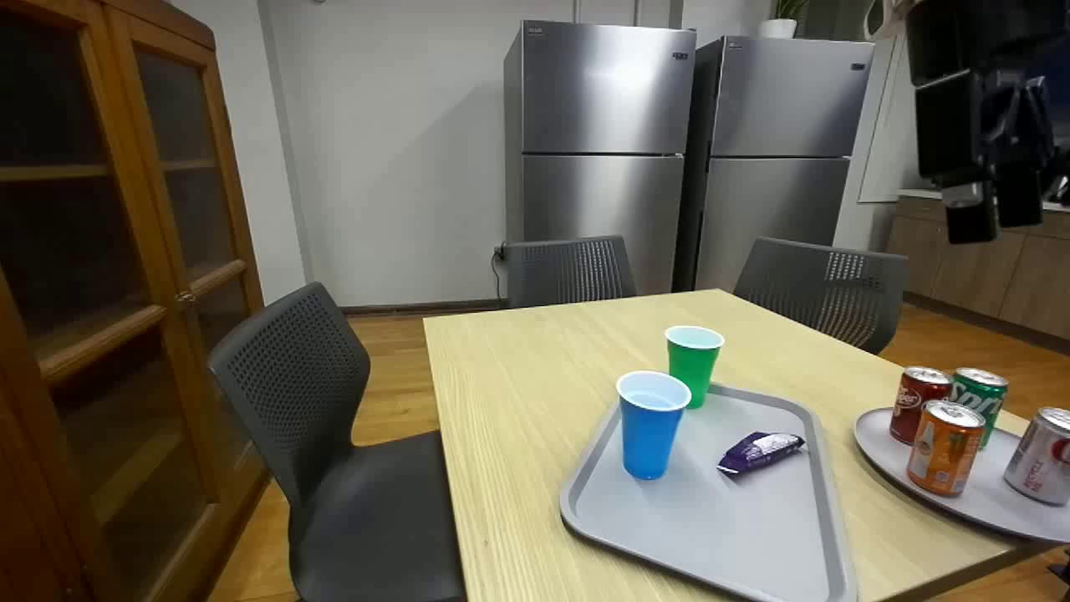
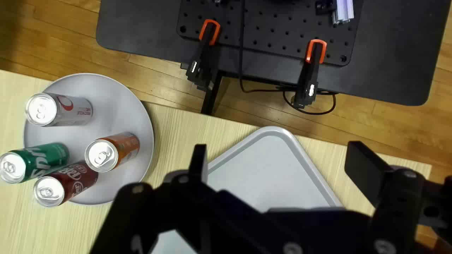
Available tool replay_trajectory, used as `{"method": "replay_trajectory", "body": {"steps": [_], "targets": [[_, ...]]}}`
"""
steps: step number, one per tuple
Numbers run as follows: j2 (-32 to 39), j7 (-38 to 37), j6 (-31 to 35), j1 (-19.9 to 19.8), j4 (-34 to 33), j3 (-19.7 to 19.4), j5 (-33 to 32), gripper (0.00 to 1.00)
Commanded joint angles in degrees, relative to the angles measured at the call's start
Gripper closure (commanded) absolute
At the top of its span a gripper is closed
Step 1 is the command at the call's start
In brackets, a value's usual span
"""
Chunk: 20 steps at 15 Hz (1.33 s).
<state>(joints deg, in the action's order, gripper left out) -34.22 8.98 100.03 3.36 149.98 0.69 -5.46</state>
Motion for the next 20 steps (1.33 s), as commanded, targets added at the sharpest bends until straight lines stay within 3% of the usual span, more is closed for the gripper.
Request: {"method": "replay_trajectory", "body": {"steps": [1, 11, 20], "targets": [[0.08, -0.1, -0.15, 0.21, -0.12, -0.18, -0.07, 0.0], [0.41, -0.67, 0.28, 0.27, 0.44, 0.04, 0.15, 0.0], [6.91, -0.99, 6.78, -0.14, 0.57, -0.21, -0.15, 0.0]]}}
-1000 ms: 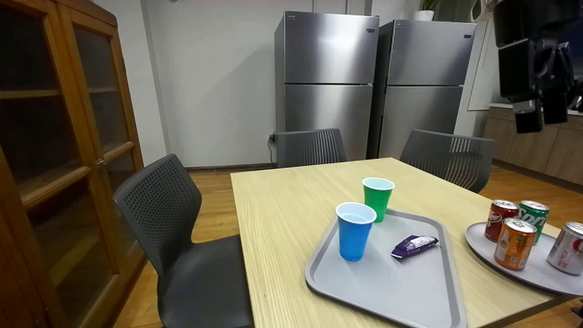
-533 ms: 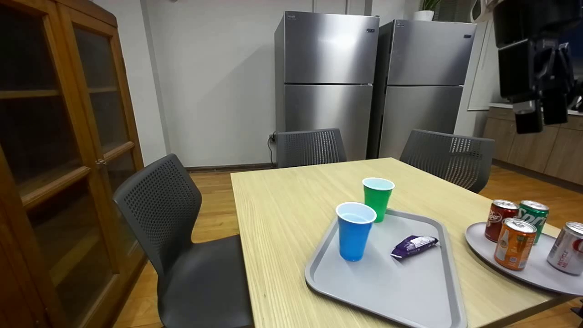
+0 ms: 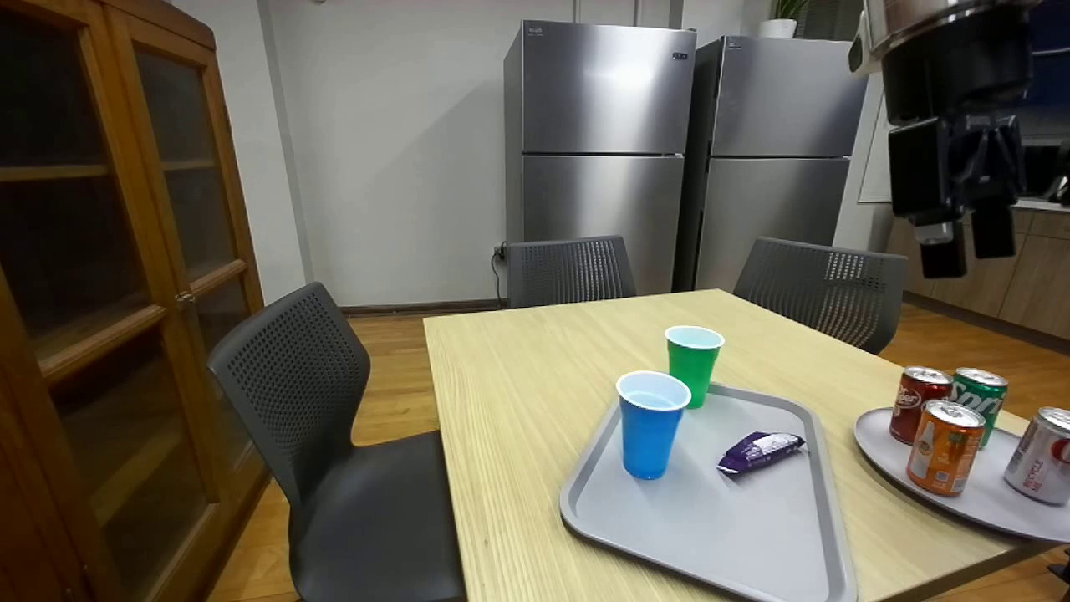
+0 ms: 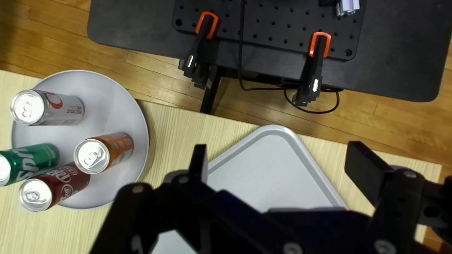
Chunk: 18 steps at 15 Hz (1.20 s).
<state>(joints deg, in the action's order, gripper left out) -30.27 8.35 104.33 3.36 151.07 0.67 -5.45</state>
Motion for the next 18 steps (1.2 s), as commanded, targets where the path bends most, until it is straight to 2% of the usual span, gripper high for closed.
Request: {"method": "replay_trajectory", "body": {"steps": [1, 12, 18], "targets": [[4.06, -0.31, 3.64, -0.23, -0.63, -0.2, -0.34, 0.0], [19.02, -3.03, 20.62, -1.77, -2.3, -0.07, -2.16, 0.0], [26.06, -5.35, 26.4, -1.29, -4.56, 0.38, -1.69, 0.0]]}}
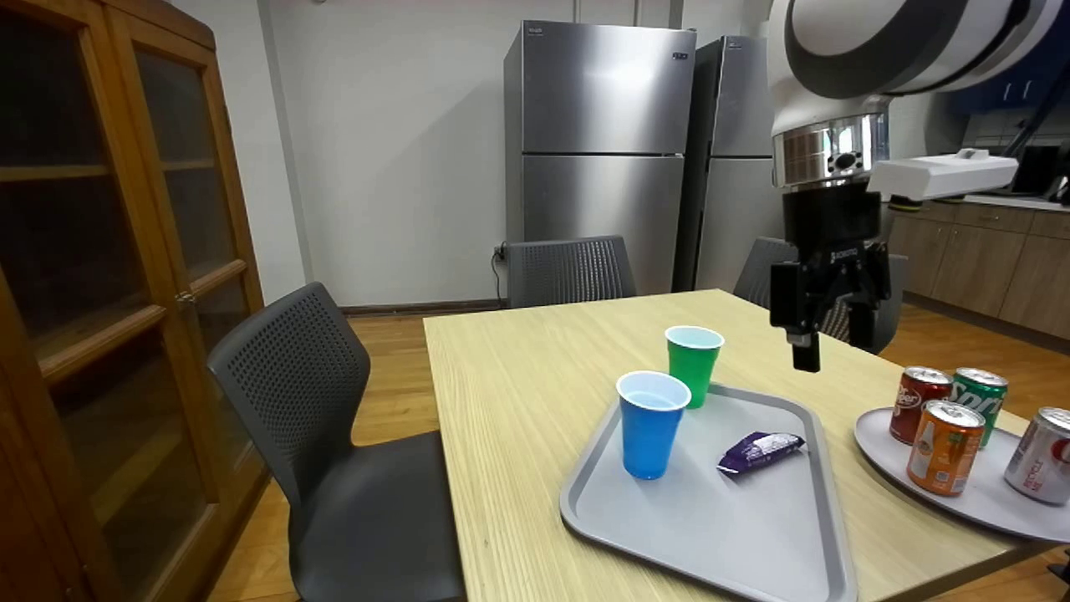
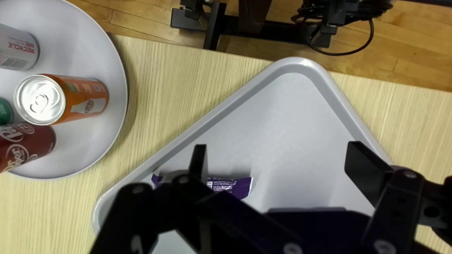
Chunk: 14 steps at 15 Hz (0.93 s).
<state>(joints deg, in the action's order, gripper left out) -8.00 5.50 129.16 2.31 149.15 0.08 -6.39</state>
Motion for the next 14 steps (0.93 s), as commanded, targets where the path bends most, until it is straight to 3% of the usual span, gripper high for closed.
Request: {"method": "replay_trajectory", "body": {"steps": [1, 14], "targets": [[4.75, -3.01, 2.5, -0.15, -3.06, 1.09, -0.76, 0.0], [17.91, -9.13, 10.38, 1.55, -11.27, 1.47, -3.56, 0.0]]}}
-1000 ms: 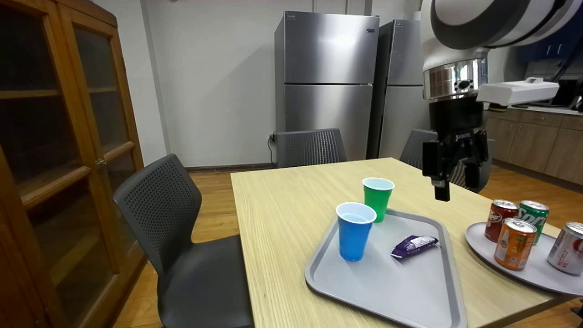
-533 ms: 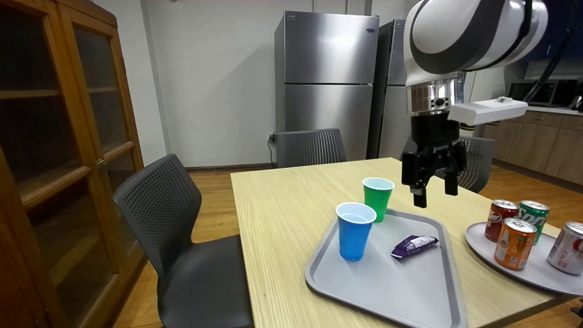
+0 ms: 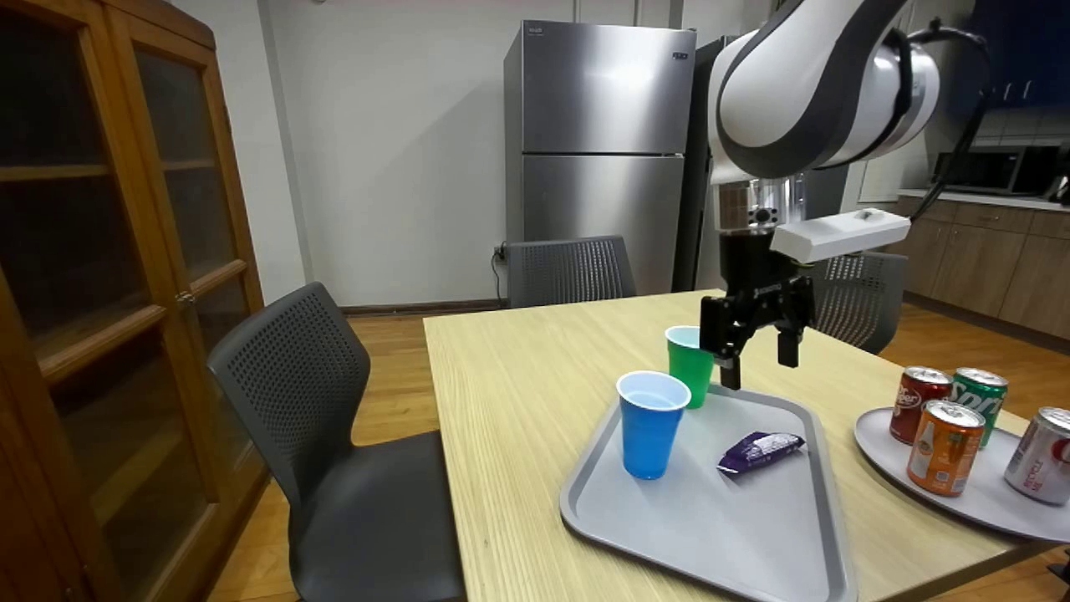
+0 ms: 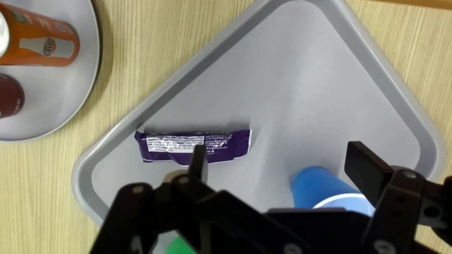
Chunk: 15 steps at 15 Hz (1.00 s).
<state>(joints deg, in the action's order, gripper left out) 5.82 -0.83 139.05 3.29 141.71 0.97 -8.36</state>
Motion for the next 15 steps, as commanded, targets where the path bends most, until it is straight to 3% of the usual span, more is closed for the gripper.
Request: {"method": "replay_trajectory", "body": {"steps": [1, 15], "targets": [[5.31, -2.96, 0.63, 0.85, -4.94, 0.57, -1.69, 0.0], [20.19, -5.78, 0.23, 3.96, -20.78, -0.99, -2.92, 0.0]]}}
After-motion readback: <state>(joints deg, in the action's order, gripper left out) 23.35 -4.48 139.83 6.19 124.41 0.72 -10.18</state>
